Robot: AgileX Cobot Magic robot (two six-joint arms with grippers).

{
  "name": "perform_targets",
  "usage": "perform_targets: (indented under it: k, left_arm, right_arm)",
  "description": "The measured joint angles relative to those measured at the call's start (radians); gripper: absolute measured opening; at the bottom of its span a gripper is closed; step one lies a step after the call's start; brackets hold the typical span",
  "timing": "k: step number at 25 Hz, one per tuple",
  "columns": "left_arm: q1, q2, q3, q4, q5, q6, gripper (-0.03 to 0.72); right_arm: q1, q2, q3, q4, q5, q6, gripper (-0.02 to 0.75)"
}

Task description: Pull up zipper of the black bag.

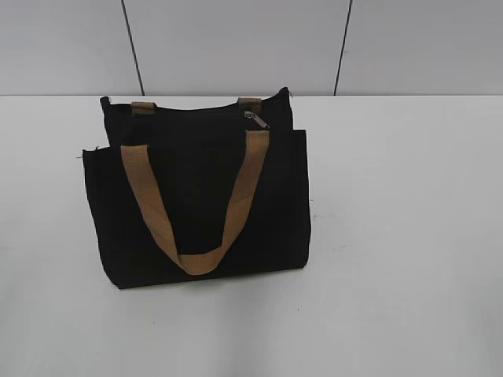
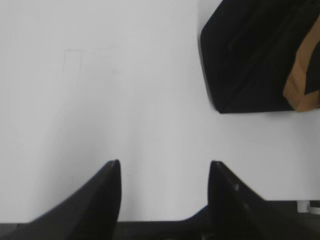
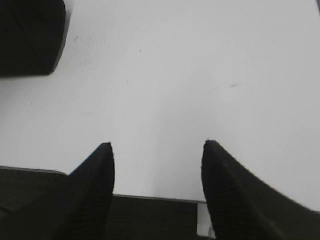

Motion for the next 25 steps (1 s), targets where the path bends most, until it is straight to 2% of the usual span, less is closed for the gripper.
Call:
perform_targets:
  k: [6, 9, 12, 25]
  left_arm:
    - [0.0, -0.177, 0.109, 0.005, -0.087, 0.088, 0.415]
    - [0.0, -0.287, 0.127, 0.002, -0.085, 0.11, 0.412]
    - [0.0, -0.385, 0.128, 0.0, -0.083, 0.122, 0.405]
    - [0.0, -0.404, 0.128, -0.031, -0.086, 0.125, 0.396]
  right_arm:
    - [0.0, -0.093, 0.016, -0.001, 0.001, -0.037, 0.434]
    - [0.0, -0.093, 0.033, -0.003, 0.001, -0.048, 0.434]
    - [0.0, -0.093, 0.052, -0.004, -0.061, -0.063, 0.434]
    - [0.0, -0.093, 0.071, -0.004, -0.112, -0.068, 0.434]
